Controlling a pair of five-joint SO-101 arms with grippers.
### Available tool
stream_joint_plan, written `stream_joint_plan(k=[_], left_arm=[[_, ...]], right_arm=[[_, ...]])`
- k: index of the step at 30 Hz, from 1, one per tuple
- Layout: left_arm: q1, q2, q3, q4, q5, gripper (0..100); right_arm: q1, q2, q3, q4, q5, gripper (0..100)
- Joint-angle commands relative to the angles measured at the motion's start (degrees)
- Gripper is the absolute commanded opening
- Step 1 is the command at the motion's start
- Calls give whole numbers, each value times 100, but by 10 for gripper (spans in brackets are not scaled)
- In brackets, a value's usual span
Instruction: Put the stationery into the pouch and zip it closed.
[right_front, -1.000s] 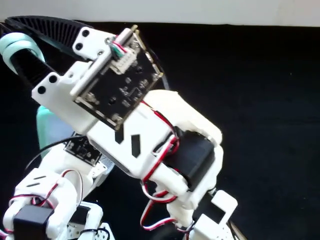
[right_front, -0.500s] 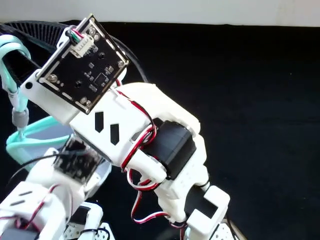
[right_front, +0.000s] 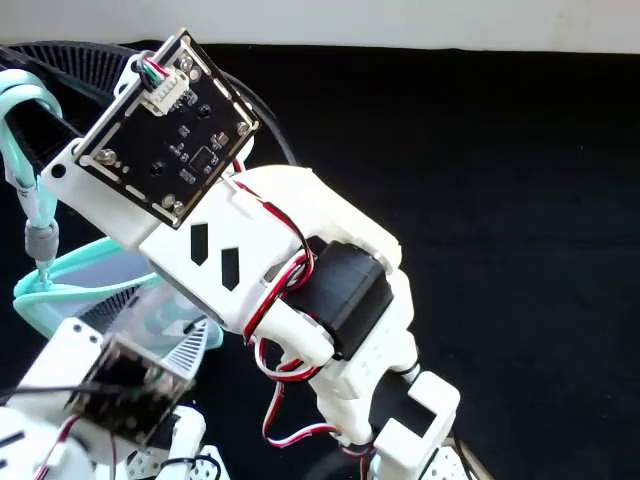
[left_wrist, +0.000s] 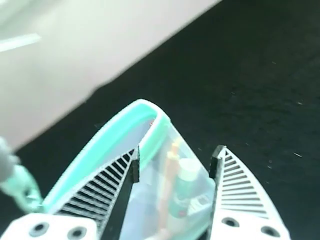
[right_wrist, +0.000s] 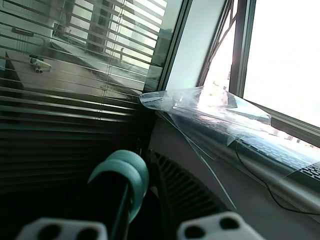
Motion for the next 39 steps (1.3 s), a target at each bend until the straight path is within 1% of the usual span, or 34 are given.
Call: stream_joint_plan(k=[1,4,12,14,18,21,24,27,29,33,35,37,39], left_arm=[[-593,-22,-514,26,-510,255],[-998,-22,-945,35,-844,255],[-1095,-110,-1648,35,-941,255],[-1209,-286,-1727,35,-1108,255],[-1815,-576,-1727,35,-1670,255],[-1982,-681,-1710,35,-1741,255],[-2009,-690,-1710,35,-1741,255],[-2255,-681,-1710,35,-1776,255],[-2369,-681,-1710,26,-1978,254],[-2633,-629,-1587,0,-2426,216],[-2914,-462,-1385,0,-2549,222],[-3284,-277,-1270,-18,-2549,224],[-3495,-163,-1174,-141,-2532,222]], right_arm=[[13,-22,-101,-127,-9,7],[13,-22,-92,-127,-9,7],[13,-22,-92,-127,-9,7],[13,-22,-92,-127,-9,7],[13,-22,-92,-127,-9,7],[13,-22,-92,-127,-18,7],[13,-22,-92,-119,-18,7],[13,-22,-92,-119,-18,7],[13,-22,-92,-119,-18,7],[13,-22,-92,-119,-18,7],[13,-22,-92,-110,-18,7],[40,-22,-101,-40,-18,7],[127,-31,-110,48,-35,7]])
